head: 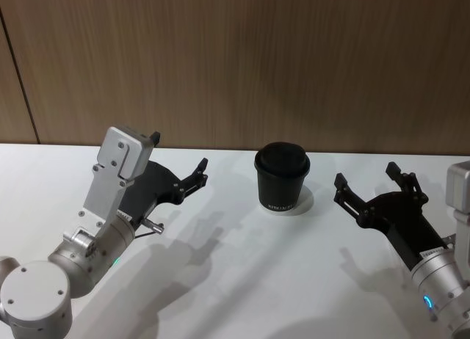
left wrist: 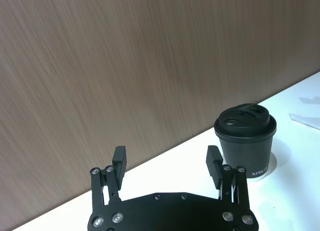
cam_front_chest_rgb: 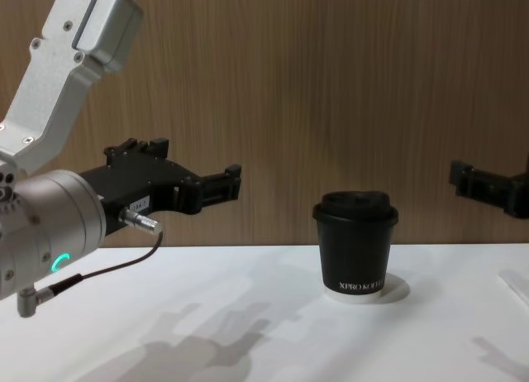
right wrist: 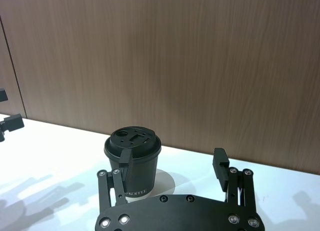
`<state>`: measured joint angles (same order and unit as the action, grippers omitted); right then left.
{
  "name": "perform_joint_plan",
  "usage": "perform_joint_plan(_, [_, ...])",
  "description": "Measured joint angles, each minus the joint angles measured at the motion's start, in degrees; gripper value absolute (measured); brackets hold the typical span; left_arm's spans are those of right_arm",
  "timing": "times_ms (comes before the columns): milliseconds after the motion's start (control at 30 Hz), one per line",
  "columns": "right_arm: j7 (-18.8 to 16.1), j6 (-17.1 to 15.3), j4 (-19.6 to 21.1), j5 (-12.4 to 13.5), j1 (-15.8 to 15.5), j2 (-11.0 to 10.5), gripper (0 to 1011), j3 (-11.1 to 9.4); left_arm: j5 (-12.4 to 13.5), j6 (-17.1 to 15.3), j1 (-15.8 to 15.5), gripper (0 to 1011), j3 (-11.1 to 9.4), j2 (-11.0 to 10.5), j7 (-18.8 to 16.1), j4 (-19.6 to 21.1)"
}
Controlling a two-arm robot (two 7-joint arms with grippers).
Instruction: Pick up the straw with one hand, pass it to the other hand, and insert it into the cup.
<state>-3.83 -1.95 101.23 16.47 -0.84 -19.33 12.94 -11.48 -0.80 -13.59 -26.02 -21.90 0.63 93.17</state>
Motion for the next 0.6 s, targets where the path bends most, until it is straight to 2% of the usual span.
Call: perform_joint_plan(600, [0.0, 0.0, 0.0, 0.0, 0.0, 0.0, 1001, 0.0, 0.0, 0.0, 0.0, 1001, 0.0, 0.0, 0.0, 0.0])
